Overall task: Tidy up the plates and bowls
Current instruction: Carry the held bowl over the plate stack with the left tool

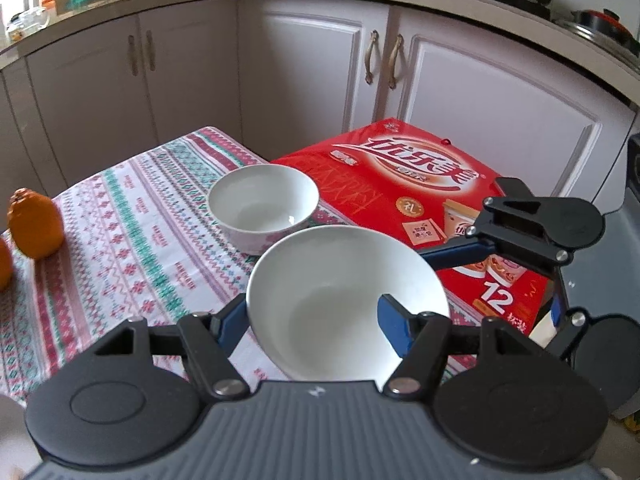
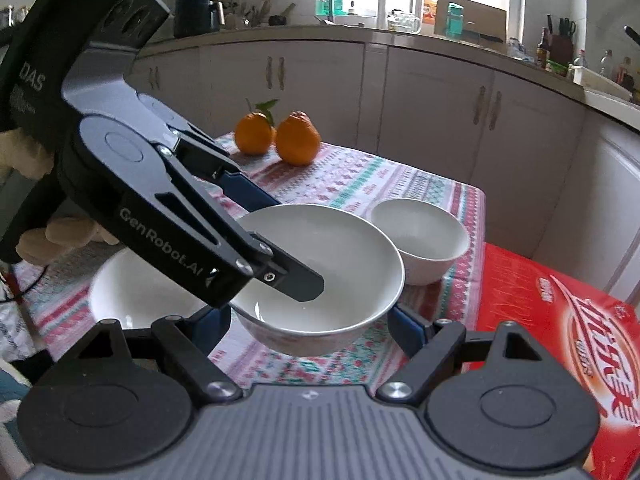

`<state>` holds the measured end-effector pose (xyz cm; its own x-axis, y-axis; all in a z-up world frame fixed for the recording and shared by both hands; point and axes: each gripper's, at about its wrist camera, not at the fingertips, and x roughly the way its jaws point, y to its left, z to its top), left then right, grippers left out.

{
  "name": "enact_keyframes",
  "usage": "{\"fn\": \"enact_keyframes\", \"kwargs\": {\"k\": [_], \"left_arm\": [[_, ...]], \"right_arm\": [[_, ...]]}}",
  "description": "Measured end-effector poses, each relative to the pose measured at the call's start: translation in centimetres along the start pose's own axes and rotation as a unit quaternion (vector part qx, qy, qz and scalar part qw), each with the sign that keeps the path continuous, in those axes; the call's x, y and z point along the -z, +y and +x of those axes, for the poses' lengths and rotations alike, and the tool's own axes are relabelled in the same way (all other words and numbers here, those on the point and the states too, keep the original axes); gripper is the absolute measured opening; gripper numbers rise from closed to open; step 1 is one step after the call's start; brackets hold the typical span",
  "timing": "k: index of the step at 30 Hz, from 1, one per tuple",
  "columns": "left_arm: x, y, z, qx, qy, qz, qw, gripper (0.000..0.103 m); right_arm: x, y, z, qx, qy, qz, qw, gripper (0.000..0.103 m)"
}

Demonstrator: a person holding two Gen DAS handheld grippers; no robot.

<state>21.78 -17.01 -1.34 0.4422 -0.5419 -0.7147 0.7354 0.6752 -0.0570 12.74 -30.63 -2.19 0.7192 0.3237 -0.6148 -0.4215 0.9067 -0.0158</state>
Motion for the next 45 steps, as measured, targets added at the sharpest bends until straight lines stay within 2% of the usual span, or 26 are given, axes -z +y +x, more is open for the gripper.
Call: {"fn": "enact_keyframes", "kwargs": {"k": [13,20,30,45], "left_arm": [[3.2,1.6,-5.4,-0.033,-0.021,-0.028,0.9988,0.068],[5.2,2.6,-7.0,-0.049,-0.016,-0.042,0.9978,0.068],[6.9,3.4,-6.7,-0.059,0.001,-0.053,0.9969,0.069],[8.3,4.1,-6.1,-0.047,0.009,-0.070,0.9964,0.070]], "right_arm": [[-1.8,5.2,-0.3,-0.029,-0.009,-0.045,0.999,0.089],[-2.1,7.3,0.4,-0.050,-0.006,-0.056,0.997,0.089],[-1.7,8.7,2.1,-0.068,0.012,-0.047,0.997,0.089],[-1.0,8.8,3.1,-0.082,0.032,-0.037,0.995,0.089]]}}
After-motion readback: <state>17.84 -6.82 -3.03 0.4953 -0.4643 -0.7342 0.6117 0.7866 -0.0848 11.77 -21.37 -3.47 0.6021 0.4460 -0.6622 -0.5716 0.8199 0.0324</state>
